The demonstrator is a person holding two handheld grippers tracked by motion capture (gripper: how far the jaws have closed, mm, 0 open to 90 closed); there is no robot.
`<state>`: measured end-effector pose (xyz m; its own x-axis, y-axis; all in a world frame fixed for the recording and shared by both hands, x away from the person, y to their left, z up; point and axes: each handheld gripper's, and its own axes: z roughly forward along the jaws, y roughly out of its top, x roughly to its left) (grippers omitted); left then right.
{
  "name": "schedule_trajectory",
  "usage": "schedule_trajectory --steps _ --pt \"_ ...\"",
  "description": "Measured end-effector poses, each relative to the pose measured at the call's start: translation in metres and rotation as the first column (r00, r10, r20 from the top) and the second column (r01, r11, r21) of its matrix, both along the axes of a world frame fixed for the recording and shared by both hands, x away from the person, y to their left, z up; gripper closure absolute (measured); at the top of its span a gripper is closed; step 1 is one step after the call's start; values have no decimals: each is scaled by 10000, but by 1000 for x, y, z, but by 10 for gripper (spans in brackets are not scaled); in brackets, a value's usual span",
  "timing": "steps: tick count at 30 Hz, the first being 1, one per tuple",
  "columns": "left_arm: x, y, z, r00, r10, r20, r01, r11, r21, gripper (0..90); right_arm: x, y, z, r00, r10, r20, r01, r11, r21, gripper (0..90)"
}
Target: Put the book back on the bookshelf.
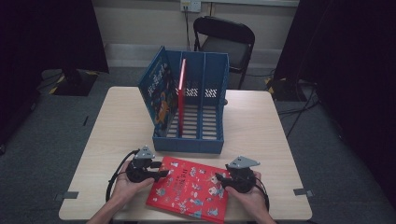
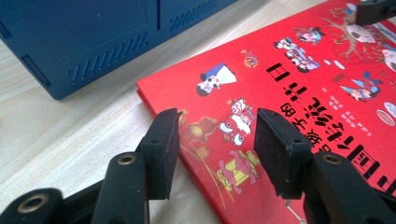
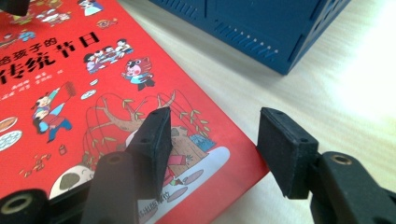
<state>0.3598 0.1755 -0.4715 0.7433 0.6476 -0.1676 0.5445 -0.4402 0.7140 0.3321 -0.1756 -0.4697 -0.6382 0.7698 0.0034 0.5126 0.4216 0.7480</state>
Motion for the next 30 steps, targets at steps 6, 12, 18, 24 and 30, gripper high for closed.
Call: schedule_trajectory --steps 6,12,18,24,30 --pt "1 -3 -2 9998 118 -152 -117 9999 41 487 -15 -4 1 10000 66 3 -66 10000 -30 486" --pt "2 -7 -3 9998 145 -156 -145 9999 27 478 -27 -9 2 9997 252 -43 -253 9997 -51 525" --pt "2 -6 -3 9995 152 -276 -153 9999 -24 490 -27 -12 2 9995 277 -156 -276 9996 83 445" --pt "2 -6 -3 9993 214 -294 -215 9998 -12 482 -31 -22 0 9980 181 -613 -154 9989 434 369" --pt "6 -7 -2 9988 425 -254 -435 9983 -390 555 -36 -22 1 9979 233 -607 -206 9988 447 430"
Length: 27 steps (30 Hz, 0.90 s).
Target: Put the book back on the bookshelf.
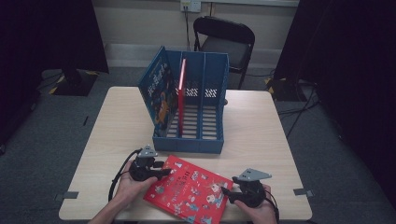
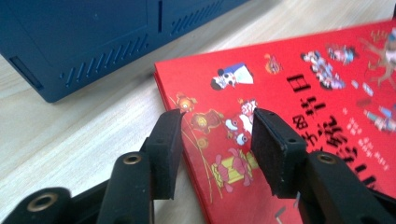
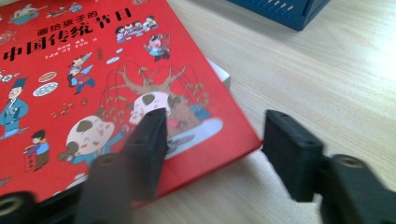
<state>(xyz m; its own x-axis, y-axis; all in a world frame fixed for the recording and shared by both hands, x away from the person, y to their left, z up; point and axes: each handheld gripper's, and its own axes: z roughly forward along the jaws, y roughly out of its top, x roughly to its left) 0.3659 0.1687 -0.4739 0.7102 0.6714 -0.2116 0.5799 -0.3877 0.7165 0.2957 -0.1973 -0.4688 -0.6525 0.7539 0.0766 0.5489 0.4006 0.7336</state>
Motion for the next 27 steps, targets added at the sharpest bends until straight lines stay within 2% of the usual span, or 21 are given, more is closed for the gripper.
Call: schedule_trajectory --steps 7,11,13,17,19,23,27 --pt "5 -6 0 10000 -16 88 15 9999 116 580 -7 -2 1 9999 135 30 -135 9999 -78 445" --pt "10 -7 -1 9999 18 -114 -21 9998 -207 604 -5 -5 2 9994 358 -31 -358 9994 34 477" --pt "11 -7 -1 9998 58 -191 -63 9996 -281 606 -1 -2 4 9995 291 100 -292 9994 157 430" --pt "17 -23 2 9996 -227 -136 227 9997 2 589 10 13 4 9978 664 32 -665 9975 229 461" --pt "20 -31 2 9996 -220 -191 217 9996 -156 579 16 20 6 9967 818 -7 -817 9962 311 467" --pt "26 -44 2 9992 -336 -200 334 9994 -119 582 33 28 10 9959 909 -28 -907 9949 432 446" --pt "32 -56 3 9985 -472 -270 470 9988 -95 586 46 32 15 9948 1016 18 -1016 9935 520 464"
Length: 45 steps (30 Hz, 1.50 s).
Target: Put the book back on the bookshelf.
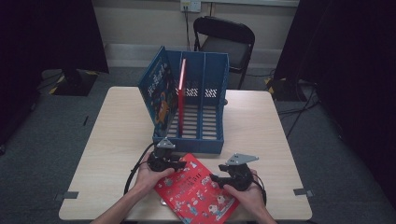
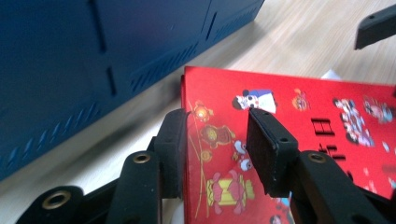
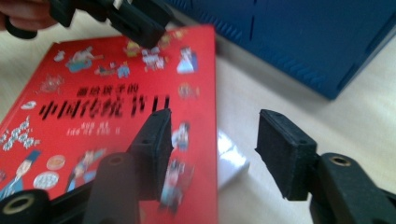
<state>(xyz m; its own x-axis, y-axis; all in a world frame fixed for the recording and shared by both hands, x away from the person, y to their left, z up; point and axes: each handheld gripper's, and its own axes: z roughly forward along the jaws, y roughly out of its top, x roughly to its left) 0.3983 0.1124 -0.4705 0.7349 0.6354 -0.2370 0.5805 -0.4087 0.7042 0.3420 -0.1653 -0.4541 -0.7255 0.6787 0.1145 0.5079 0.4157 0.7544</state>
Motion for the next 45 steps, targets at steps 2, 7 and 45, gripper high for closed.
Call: schedule_trajectory --steps 2,7,45 --pt "2 -5 -1 10000 22 -15 -22 9999 -99 585 4 3 1 9999 111 4 -111 9999 -30 470" --pt "3 -2 -1 9999 -36 -141 31 9994 -332 575 10 12 -8 9979 536 -362 -543 9984 -176 471" --pt "-63 83 -7 9999 90 46 -90 9998 202 607 -1 15 -15 9979 395 -518 -422 9978 -521 462"
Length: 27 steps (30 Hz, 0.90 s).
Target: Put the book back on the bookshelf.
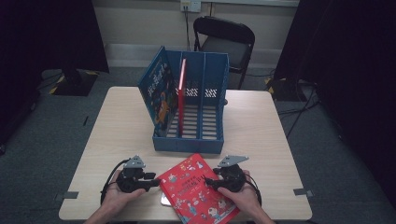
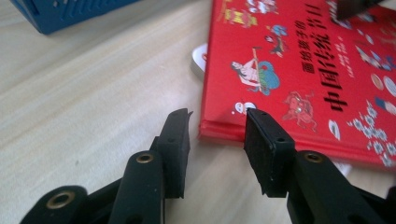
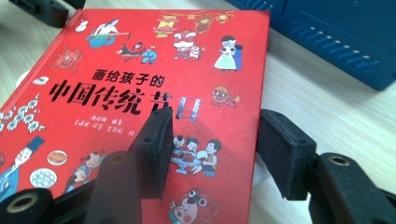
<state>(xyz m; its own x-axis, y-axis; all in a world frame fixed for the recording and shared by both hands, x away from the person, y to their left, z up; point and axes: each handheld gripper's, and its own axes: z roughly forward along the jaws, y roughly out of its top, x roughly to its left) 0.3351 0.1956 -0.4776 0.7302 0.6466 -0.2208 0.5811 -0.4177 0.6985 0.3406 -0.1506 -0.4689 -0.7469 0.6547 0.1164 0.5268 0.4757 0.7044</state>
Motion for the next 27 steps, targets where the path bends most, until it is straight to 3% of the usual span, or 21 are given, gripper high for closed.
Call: schedule_trajectory --steps 9,13,17,19,21,25,27 --pt "17 -15 2 9997 136 179 -140 9997 213 607 -12 -12 1 9994 -343 70 344 9994 -109 460" --pt "26 -23 1 9993 321 186 -323 9995 59 610 -17 -19 2 9986 -514 82 515 9986 -121 457" --pt "37 -32 2 9997 168 201 -171 9998 134 608 -21 -26 1 9977 -674 57 675 9977 -25 441" --pt "44 -35 0 9996 242 132 -241 9996 -121 611 -22 -28 1 9973 -734 99 735 9973 -62 424" --pt "46 -39 -2 9988 346 350 -339 9992 -201 616 -23 -30 1 9965 -832 96 833 9965 -47 408" --pt "50 -42 -1 9979 616 211 -615 9981 -63 559 -23 -34 -1 9959 -902 3 902 9958 159 389" --pt "48 -41 -2 9982 602 -5 -602 9968 -526 533 -24 -34 -2 9956 -934 50 933 9955 180 389"
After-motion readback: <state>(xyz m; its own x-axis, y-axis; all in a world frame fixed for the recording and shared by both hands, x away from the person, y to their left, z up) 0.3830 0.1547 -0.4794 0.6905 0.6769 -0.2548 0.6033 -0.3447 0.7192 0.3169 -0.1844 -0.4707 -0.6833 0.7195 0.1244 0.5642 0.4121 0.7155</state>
